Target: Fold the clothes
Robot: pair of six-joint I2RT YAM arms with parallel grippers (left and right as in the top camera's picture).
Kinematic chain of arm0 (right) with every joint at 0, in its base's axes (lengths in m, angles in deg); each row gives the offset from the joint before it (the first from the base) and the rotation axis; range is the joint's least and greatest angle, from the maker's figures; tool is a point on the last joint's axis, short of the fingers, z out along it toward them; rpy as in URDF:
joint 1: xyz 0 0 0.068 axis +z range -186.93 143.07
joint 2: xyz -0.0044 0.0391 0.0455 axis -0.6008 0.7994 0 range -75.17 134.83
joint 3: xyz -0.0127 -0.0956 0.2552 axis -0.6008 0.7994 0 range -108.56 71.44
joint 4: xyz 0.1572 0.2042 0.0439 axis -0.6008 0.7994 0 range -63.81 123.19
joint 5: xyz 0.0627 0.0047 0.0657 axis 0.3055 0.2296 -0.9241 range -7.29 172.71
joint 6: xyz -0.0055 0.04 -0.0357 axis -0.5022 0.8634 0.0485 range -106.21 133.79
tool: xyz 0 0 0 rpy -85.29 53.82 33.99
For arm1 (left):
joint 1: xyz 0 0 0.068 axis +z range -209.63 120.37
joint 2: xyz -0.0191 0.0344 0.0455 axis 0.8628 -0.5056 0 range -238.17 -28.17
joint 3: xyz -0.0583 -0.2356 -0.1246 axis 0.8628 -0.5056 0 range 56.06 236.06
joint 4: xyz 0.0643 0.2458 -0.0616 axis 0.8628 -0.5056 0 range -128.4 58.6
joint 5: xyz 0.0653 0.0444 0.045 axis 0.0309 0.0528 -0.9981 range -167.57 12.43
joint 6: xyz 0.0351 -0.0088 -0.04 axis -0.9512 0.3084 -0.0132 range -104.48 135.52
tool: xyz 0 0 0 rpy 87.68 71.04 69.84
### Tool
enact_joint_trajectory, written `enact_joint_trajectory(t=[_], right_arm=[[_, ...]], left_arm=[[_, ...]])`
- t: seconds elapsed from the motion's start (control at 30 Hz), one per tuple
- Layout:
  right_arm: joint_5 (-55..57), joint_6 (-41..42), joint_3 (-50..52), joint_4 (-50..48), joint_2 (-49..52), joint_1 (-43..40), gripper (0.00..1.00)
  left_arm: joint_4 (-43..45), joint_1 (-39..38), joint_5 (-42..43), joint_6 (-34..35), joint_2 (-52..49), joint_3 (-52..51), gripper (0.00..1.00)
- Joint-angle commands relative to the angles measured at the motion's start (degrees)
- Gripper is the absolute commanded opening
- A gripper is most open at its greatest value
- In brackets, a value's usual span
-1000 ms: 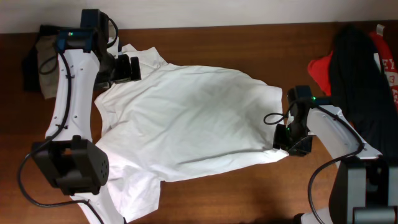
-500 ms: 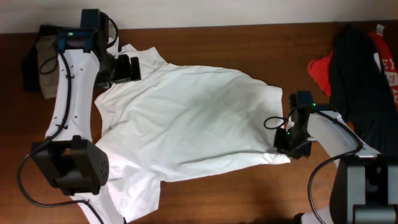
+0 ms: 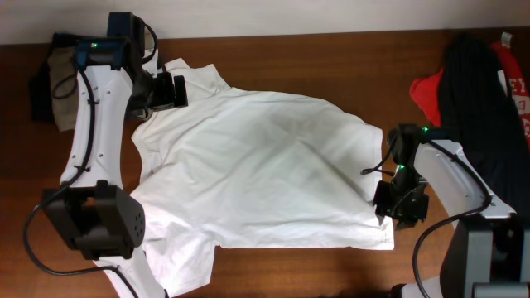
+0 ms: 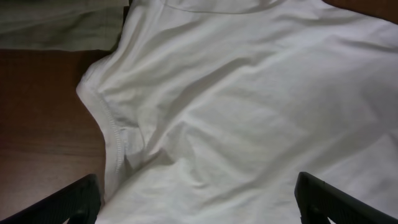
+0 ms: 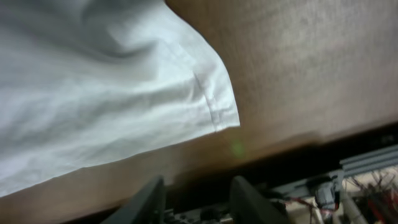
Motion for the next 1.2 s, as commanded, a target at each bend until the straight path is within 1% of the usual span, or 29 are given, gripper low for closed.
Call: enact_joint_trajectory(t=[0.0,0.03,0.07,0.1,0.17,0.23,0.3,0.37,0.4,0.47,0.5,0.53,0.57,0.63,0.7,0.73,0.77,0.8,0.83,0.9,0.97,1.03,1.07,1.1,1.13,1.17], right_arm=[[-0.20,2.19,-6.38,-3.87,-0.63,-0.31,0.99],[-0.22,1.60,-11.26,-6.75,-0.63,-0.28,0.99],[-1.44,-1.29,-15.39,-11.93,-0.59,-0.28,0.99],[-2.01,-2.19,-17.31,-19.08,-0.22,-0.28,0.99],[-2.16,-2.40,-17.97,-28.61,3.30,-0.33,0.95],[-3.45,-4.11,-18.73,-36.52,10.84,-1.29,0.94],[-3.74,-4.17,-21.55,-38.86,17.99,-2.80,0.94],[-8.17,-8.20,-27.63,-38.64,26.77,-4.39,0.93],[-8.44,-8.22,-29.70,-37.70,29.38,-4.68,0.90],[-9.68,-8.50,-31.17,-37.24,32.96,-4.66,0.88],[-10.62,-8.59,-31.08,-37.05,33.27,-4.61,0.79],[-11.98,-8.59,-31.06,-36.06,33.33,-4.55,0.63],[-12.55,-8.59,-31.06,-35.36,33.33,-4.55,0.58],[-12.70,-8.59,-30.99,-32.50,33.33,-4.57,0.56],[-12.70,-8.90,-30.99,-30.53,33.33,-4.26,0.41],[-12.72,-8.81,-31.01,-30.45,33.33,-4.17,0.27],[-12.70,-8.79,-31.08,-30.97,33.33,-4.20,0.09],[-12.68,-8.72,-31.82,-31.12,33.33,-4.37,0.04],[-12.66,-8.55,-34.05,-30.88,33.33,-4.46,0.04],[-12.61,-8.57,-44.22,-27.26,33.33,-4.37,0.04],[-10.01,-8.57,-51.32,-24.17,33.33,-4.22,0.04],[-2.91,-8.57,-52.94,-24.22,33.33,-4.24,0.04],[-0.22,-8.57,-52.63,-23.98,33.35,-4.22,0.18],[3.61,-8.33,-52.33,-23.74,33.35,-4.24,0.41],[7.34,-6.78,-52.33,-22.82,33.35,-4.28,0.65],[8.87,-6.16,-52.43,-21.33,33.33,-4.31,0.99]], left_arm=[[0.13,0.13,0.22,-0.52,-0.09,0.61,0.99],[0.15,0.13,0.22,-0.52,-0.09,0.61,0.99],[0.15,0.13,0.22,-0.52,-0.09,0.61,0.99],[0.17,0.13,0.22,-0.52,-0.09,0.61,0.99],[0.15,0.13,0.22,-0.52,-0.09,0.44,0.99],[0.15,0.13,0.22,-0.50,-0.20,0.24,0.99],[0.17,0.13,0.22,-0.50,-0.52,0.24,0.99],[0.17,0.13,0.22,-0.52,-1.05,0.24,0.99],[0.20,0.13,0.22,-0.50,-1.22,0.24,0.99],[0.22,0.13,0.22,-0.52,-1.38,0.24,0.99],[0.42,0.13,0.22,-0.50,-1.40,0.24,0.99],[0.92,0.13,0.22,-0.52,-1.40,0.24,0.99],[1.07,0.13,0.22,-0.52,-1.40,0.24,0.99],[1.22,0.13,0.22,-0.52,-1.42,0.24,0.99],[1.22,0.13,0.22,-0.50,-1.42,0.24,0.99],[1.22,0.13,0.22,-0.52,-1.42,0.24,0.99],[1.22,0.13,0.22,-0.50,-1.42,0.24,0.99],[1.22,0.13,0.22,-0.50,-1.42,0.24,0.99],[1.22,0.13,0.22,-0.50,-1.42,0.24,0.99],[1.25,0.13,0.22,-0.52,-1.42,0.24,0.99],[1.44,0.13,0.22,-0.50,-1.42,0.24,0.99],[1.75,0.13,0.22,-0.50,-1.42,0.24,0.99],[1.84,0.13,0.22,-0.50,-1.42,0.24,0.99],[2.08,0.13,0.22,-0.50,-1.42,0.24,0.99],[2.21,0.13,0.22,-0.50,-1.42,0.24,0.99],[2.29,0.13,0.22,-0.50,-1.42,0.24,0.99]])
